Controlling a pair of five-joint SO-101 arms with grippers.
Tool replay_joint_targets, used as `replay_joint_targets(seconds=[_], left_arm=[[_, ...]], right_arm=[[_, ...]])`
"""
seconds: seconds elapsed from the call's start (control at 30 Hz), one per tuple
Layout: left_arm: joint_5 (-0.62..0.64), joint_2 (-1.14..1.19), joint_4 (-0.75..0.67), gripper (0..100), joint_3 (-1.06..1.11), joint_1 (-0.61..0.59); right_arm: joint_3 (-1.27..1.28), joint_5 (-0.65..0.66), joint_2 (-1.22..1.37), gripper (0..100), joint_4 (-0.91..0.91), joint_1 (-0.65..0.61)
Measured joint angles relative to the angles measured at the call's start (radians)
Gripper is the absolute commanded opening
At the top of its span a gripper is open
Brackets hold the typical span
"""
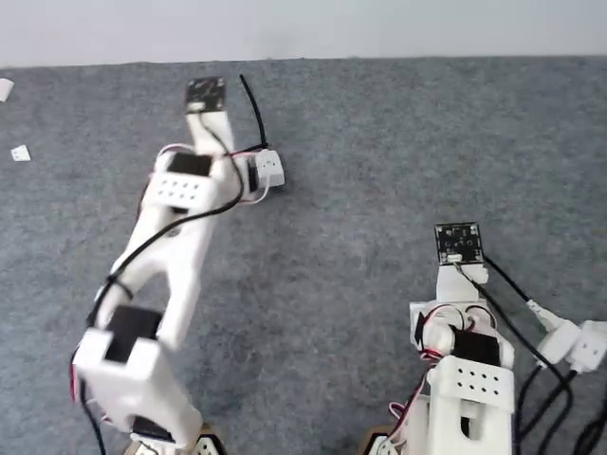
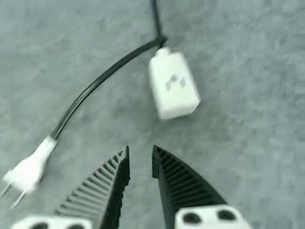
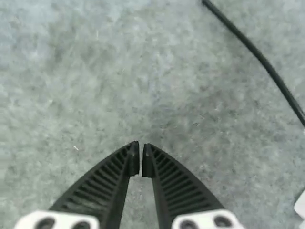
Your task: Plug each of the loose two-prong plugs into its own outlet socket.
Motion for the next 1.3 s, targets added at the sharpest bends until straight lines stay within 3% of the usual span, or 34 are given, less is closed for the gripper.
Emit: replay_joint_targets(seconds=[0.1, 0.23, 0.4, 0.7, 0.97, 1.2, 1.3], left_arm=[[0.0, 0.123, 0.0, 10, -0.14, 0.028], [0.008, 0.252, 0.0, 19, -0.316, 0.061], [0.103, 0.402, 0.038, 22, -0.509, 0.072], [0.129, 0.612, 0.255, 21, -0.865, 0.072], [0.244, 0.756, 0.404, 21, -1.145, 0.084], [0.203, 0.792, 0.655, 20, -1.384, 0.084], [0.167, 0.792, 0.695, 20, -1.422, 0.072]], right_arm=[[0.002, 0.029, 0.0, 1.9, -0.021, 0.003], [0.015, 0.044, 0.0, 1.9, -0.029, -0.008], [0.015, 0.048, 0.0, 1.9, -0.029, -0.025], [0.015, 0.081, 0.0, 1.8, -0.029, -0.032], [0.015, 0.081, 0.0, 1.9, -0.029, -0.032], [0.015, 0.081, 0.0, 1.9, -0.029, -0.034], [0.015, 0.081, 0.0, 1.9, -0.029, -0.032]])
